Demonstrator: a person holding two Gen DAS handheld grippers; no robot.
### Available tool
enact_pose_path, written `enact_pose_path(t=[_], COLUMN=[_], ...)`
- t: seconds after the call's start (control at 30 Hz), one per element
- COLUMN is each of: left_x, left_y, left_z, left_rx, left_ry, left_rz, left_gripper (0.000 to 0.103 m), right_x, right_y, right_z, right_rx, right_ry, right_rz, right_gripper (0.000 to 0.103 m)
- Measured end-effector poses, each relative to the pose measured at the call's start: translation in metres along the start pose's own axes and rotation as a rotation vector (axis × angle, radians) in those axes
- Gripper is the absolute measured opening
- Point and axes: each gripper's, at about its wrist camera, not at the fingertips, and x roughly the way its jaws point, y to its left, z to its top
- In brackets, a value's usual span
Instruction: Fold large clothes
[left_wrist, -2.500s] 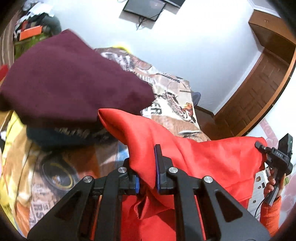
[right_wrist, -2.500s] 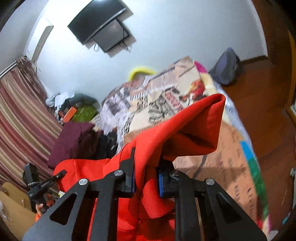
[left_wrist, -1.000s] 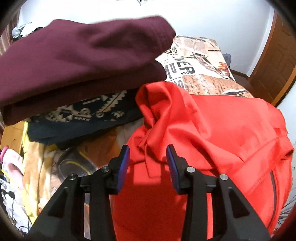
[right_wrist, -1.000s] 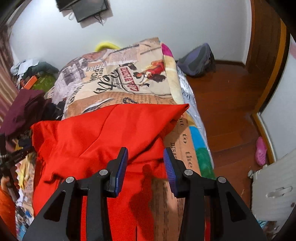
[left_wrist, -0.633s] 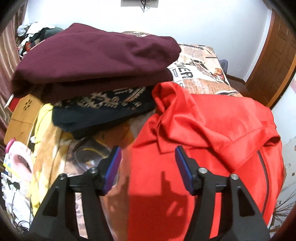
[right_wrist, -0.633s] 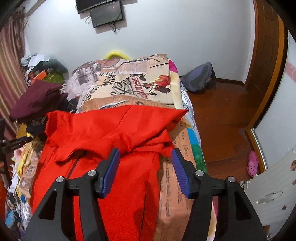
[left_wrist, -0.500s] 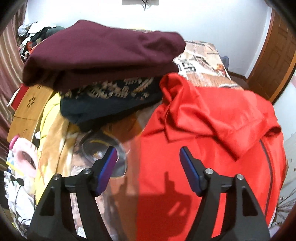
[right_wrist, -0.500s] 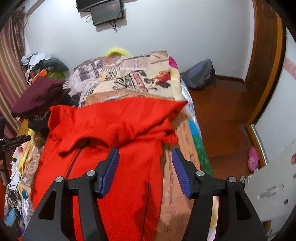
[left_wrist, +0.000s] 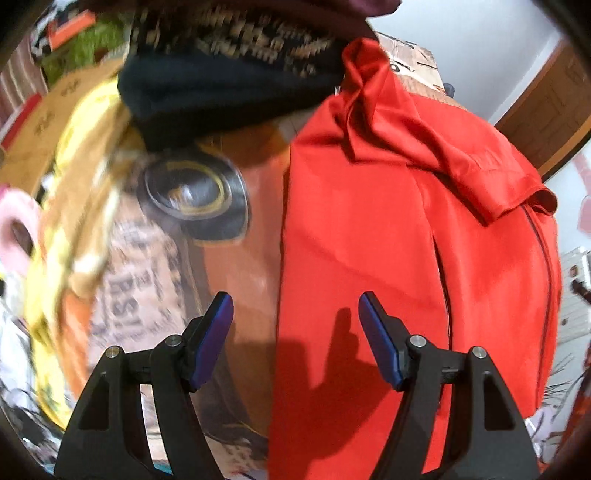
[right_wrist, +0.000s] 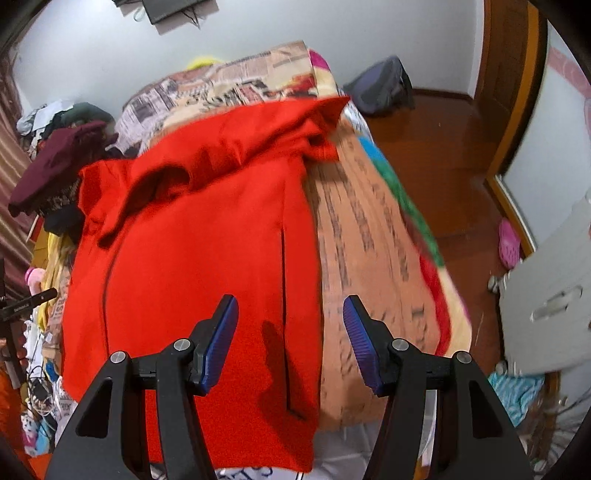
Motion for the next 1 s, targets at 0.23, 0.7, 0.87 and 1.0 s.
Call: enact_pose_path(t=[0.23, 0.7, 0.87, 1.0], left_x=[0.019, 0.044, 0.031, 0.011], left_y=[0.013, 0.008, -0.005, -0.030], left_z=[-0.021, -0.036, -0.027, -0.014], left_rx=[-0.086, -0.229, -0.177, -0.115], left_ry=[0.076, 0.096, 0.088, 0.038], left_rz=[-0.120, -0.298, -0.390, -0.425], left_gripper=[0.069, 0.077, 0.018, 0.004], right_x=[0.021, 0.033, 0.028, 0.021], right_y=[-0.004, 0.020, 0.014, 0.013], right_z=[-0.023, -0.018, -0.017, -0.014], right_rx=[0.057, 0.011, 0.049, 0.082], right_ry=[0.089, -0.007, 0.000, -0.021], right_rz=[0.008, 0.017, 0.104, 0.169], right_gripper=[0.055, 0.061, 0.012, 0.010])
